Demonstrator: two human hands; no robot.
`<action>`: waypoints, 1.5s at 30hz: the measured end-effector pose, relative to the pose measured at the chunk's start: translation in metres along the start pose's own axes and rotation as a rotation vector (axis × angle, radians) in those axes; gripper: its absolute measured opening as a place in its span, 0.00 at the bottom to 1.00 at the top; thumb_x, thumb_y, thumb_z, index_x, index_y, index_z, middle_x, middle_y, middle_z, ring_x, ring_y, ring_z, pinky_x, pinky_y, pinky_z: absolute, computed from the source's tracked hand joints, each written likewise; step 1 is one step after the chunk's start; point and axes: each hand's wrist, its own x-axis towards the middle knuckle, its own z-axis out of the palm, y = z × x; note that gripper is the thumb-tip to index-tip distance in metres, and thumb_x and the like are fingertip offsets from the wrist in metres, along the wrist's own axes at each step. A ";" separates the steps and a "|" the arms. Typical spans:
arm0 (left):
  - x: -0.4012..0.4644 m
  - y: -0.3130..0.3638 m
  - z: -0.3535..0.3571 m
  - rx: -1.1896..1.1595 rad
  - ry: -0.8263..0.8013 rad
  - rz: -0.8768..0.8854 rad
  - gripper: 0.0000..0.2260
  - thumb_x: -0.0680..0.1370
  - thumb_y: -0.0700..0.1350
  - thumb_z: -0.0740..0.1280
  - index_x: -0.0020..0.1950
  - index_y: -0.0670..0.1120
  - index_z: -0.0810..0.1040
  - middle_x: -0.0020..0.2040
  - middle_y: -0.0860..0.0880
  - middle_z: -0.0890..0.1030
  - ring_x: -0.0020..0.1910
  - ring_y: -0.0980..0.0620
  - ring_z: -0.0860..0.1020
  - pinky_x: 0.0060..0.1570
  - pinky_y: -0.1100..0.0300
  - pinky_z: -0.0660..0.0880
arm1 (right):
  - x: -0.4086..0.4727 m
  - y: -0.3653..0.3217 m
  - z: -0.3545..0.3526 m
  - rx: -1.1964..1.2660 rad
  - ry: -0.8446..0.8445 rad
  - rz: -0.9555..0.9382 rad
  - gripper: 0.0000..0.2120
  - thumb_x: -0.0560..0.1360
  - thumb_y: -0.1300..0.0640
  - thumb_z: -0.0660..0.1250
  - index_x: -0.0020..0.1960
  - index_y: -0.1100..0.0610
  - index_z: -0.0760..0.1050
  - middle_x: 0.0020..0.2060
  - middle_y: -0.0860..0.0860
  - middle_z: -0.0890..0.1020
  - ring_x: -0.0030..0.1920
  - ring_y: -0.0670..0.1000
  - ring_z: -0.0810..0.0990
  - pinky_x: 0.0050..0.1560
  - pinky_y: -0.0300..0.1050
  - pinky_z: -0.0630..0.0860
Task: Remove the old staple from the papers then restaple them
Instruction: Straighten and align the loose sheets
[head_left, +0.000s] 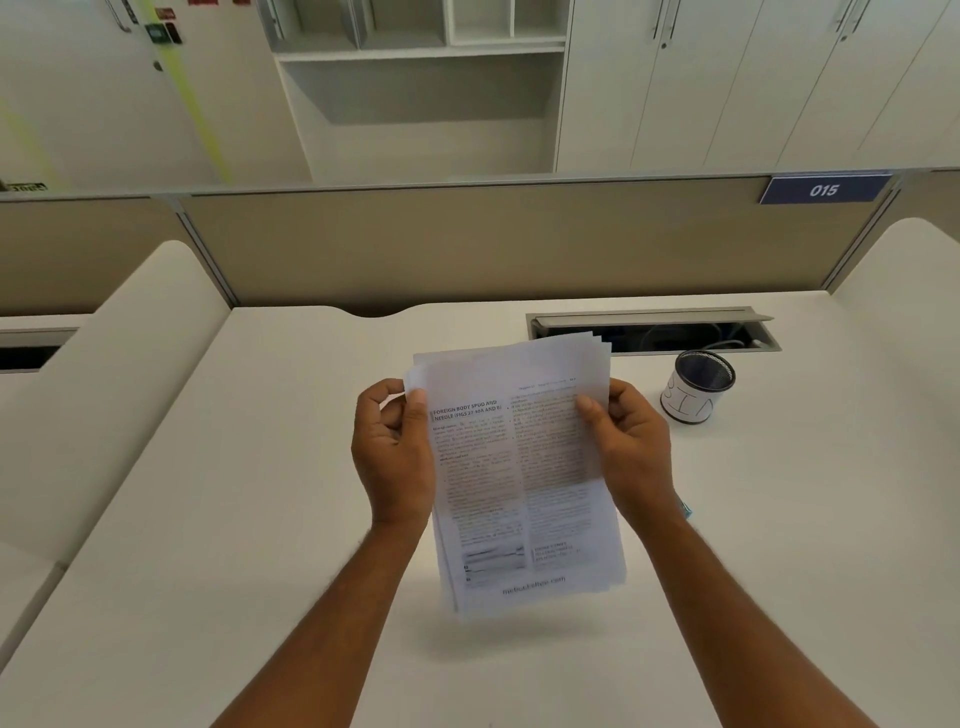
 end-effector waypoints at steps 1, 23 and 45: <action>-0.001 0.000 0.000 -0.001 0.002 -0.005 0.02 0.82 0.47 0.67 0.54 0.51 0.76 0.42 0.55 0.84 0.40 0.59 0.83 0.39 0.56 0.82 | -0.002 0.000 0.001 -0.001 0.001 0.005 0.06 0.79 0.55 0.67 0.55 0.53 0.79 0.45 0.46 0.86 0.45 0.47 0.84 0.42 0.38 0.80; -0.026 0.010 0.003 -0.064 -0.261 -0.144 0.04 0.79 0.47 0.71 0.50 0.50 0.86 0.44 0.55 0.87 0.45 0.54 0.84 0.43 0.62 0.81 | 0.003 -0.042 0.047 -0.650 -0.288 -0.579 0.08 0.78 0.57 0.68 0.55 0.57 0.81 0.54 0.52 0.82 0.58 0.52 0.75 0.59 0.54 0.73; -0.029 0.025 -0.002 -0.076 -0.339 -0.120 0.08 0.81 0.50 0.67 0.51 0.55 0.87 0.44 0.59 0.87 0.45 0.56 0.83 0.40 0.68 0.78 | -0.006 -0.040 0.051 -0.476 -0.056 -0.603 0.08 0.76 0.58 0.70 0.51 0.59 0.85 0.47 0.53 0.85 0.51 0.53 0.79 0.52 0.39 0.75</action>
